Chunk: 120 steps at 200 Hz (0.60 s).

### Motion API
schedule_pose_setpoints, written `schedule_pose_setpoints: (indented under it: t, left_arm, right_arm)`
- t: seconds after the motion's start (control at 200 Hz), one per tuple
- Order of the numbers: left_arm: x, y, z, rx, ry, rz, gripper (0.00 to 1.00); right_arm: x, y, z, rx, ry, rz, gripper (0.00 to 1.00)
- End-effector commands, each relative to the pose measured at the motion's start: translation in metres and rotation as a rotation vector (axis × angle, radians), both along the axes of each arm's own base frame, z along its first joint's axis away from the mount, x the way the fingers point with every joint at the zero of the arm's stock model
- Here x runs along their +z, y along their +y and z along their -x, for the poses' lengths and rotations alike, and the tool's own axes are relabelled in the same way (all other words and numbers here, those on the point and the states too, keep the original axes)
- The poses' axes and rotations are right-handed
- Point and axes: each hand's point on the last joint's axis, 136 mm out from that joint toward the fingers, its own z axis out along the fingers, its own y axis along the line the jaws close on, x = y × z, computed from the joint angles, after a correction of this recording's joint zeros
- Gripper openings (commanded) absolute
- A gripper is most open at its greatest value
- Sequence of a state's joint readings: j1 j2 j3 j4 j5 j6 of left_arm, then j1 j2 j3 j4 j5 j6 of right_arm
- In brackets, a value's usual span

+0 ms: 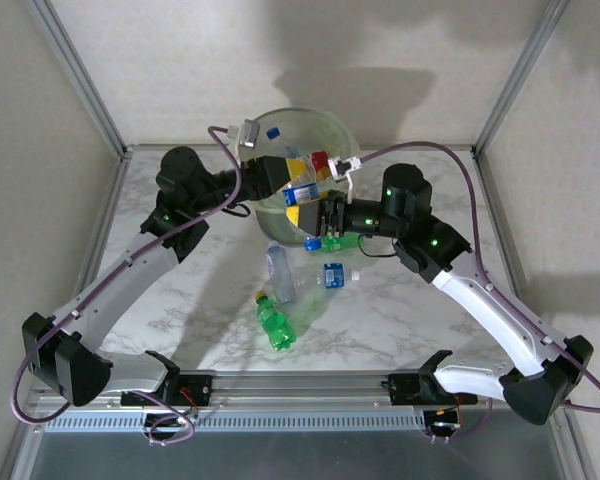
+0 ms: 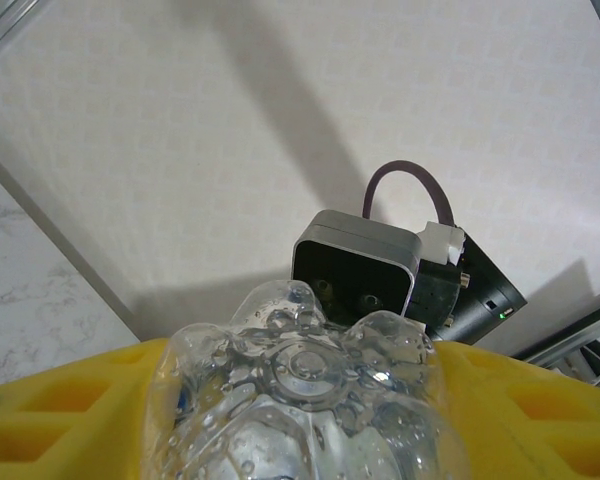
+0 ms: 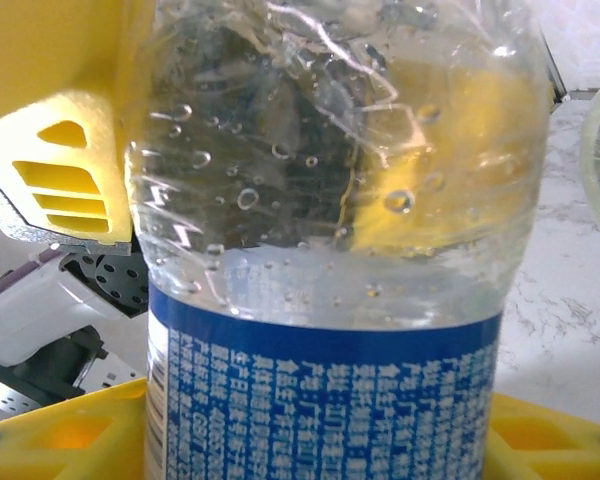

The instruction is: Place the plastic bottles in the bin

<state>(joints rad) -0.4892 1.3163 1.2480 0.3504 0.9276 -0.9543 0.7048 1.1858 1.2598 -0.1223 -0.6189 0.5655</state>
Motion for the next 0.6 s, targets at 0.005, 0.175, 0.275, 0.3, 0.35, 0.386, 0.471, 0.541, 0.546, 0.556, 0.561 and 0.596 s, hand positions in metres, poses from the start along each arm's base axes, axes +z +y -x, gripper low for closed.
schedule_pose_setpoints:
  t: [0.005,0.175,0.275,0.3,0.35,0.386,0.471,0.541,0.546,0.556,0.561,0.596]
  left_arm:
    - [0.007,0.002,-0.009,0.032,-0.029,0.015,0.72]
    - [0.002,0.004,-0.021,0.093,-0.025,-0.02,0.98]
    - [0.007,0.009,-0.033,0.154,-0.02,-0.026,1.0]
    - [0.01,0.012,-0.037,0.178,-0.018,-0.025,0.99]
    - [0.016,0.024,-0.048,0.252,-0.012,-0.028,0.99]
    - [0.02,0.038,-0.057,0.322,-0.002,-0.027,1.0]
    - [0.033,0.081,-0.073,0.508,0.02,-0.009,1.0]
    - [0.037,0.12,-0.077,0.68,0.041,0.004,1.0]
    - [0.037,0.123,-0.077,0.691,0.042,0.003,1.0]
    - [0.037,0.127,-0.077,0.713,0.045,0.001,0.99]
    - [0.037,0.13,-0.077,0.725,0.046,-0.001,1.0]
    - [0.035,0.144,-0.076,0.794,0.052,-0.016,1.0]
  right_arm:
    - [0.018,-0.004,-0.006,-0.043,-0.05,-0.019,0.58]
    - [0.015,-0.01,-0.013,-0.102,-0.05,-0.001,0.55]
    - [0.01,-0.012,-0.022,-0.149,-0.035,0.023,0.56]
    - [0.008,-0.012,-0.025,-0.165,-0.029,0.032,0.55]
    - [0.008,-0.022,-0.042,-0.235,-0.027,0.051,0.55]
    - [0.01,-0.026,-0.049,-0.267,-0.029,0.062,0.55]
    - [0.022,-0.032,-0.061,-0.314,-0.06,0.059,0.55]
    - [0.032,-0.037,-0.075,-0.355,-0.089,0.049,0.56]
    - [0.033,-0.038,-0.076,-0.358,-0.091,0.048,0.56]
    - [0.034,-0.039,-0.079,-0.367,-0.093,0.048,0.56]
    - [0.035,-0.04,-0.08,-0.37,-0.094,0.048,0.56]
    - [0.037,-0.042,-0.09,-0.396,-0.095,0.053,0.56]
